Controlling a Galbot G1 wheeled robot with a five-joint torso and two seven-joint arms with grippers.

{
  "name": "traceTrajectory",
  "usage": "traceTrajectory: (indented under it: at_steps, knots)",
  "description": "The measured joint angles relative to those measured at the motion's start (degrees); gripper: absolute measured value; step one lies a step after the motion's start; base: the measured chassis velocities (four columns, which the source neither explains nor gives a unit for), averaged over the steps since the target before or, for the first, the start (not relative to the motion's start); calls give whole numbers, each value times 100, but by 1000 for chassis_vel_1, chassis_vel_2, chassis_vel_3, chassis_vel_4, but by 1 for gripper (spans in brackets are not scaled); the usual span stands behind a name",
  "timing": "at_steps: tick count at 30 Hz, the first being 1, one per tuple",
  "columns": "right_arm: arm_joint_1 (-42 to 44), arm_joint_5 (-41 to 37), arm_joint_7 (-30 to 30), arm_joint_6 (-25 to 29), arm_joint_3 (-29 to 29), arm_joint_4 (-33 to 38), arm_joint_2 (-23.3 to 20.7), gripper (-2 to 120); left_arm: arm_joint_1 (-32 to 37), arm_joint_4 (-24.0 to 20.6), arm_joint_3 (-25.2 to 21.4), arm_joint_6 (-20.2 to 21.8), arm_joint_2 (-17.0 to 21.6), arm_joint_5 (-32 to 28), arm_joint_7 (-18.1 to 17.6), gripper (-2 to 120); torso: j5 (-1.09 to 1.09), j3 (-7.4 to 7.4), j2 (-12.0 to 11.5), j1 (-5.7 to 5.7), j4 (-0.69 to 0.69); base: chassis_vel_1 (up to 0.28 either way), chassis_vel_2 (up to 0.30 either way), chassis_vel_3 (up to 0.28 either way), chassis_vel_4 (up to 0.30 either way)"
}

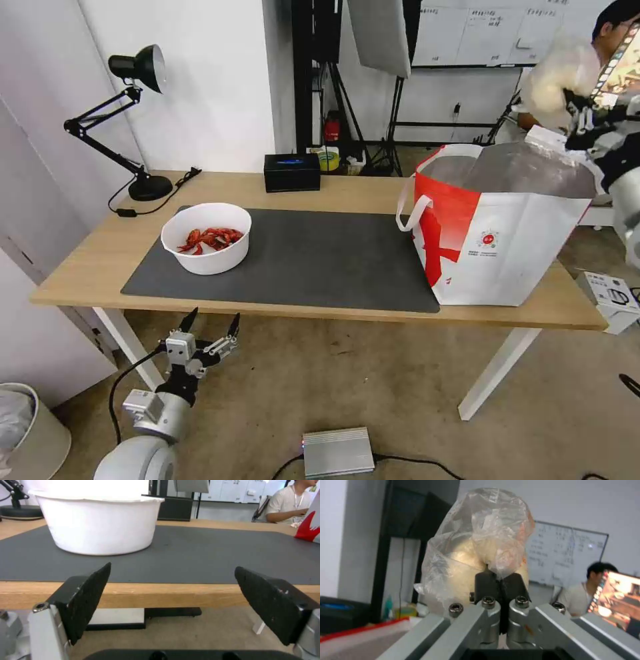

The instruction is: Pick up the trash from the table and place it into the takeout bag.

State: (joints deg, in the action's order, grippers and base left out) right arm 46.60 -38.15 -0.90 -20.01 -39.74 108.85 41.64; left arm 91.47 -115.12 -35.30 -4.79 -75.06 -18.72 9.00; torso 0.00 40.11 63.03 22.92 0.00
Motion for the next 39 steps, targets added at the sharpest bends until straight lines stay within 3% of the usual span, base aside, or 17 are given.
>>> traceTrajectory:
  at_steps: [10,20,28,35,39]
  knots:
    - [-101,-84,-336,-1250,16,35,115,0,63,-48,-47,-18,-16,0,14,100,0,0,0,0,1,0,0,0,0]
    - [-98,-50,-373,-1579,14,34,141,1,55,-62,-48,-19,-32,0,18,100,0,0,0,0,0,0,0,0,0]
    - [35,-41,-376,-1611,-41,107,217,27,55,-87,-51,-20,-42,-1,23,100,-1,0,0,0,0,0,0,0,0]
    - [32,-37,-391,-1612,-26,115,255,58,99,-92,-56,-36,-86,-2,27,100,-1,0,0,1,0,0,0,0,0]
    - [35,-35,-408,-1612,-15,118,272,68,115,-90,-56,-60,-98,-1,35,100,0,0,0,1,0,0,0,0,0]
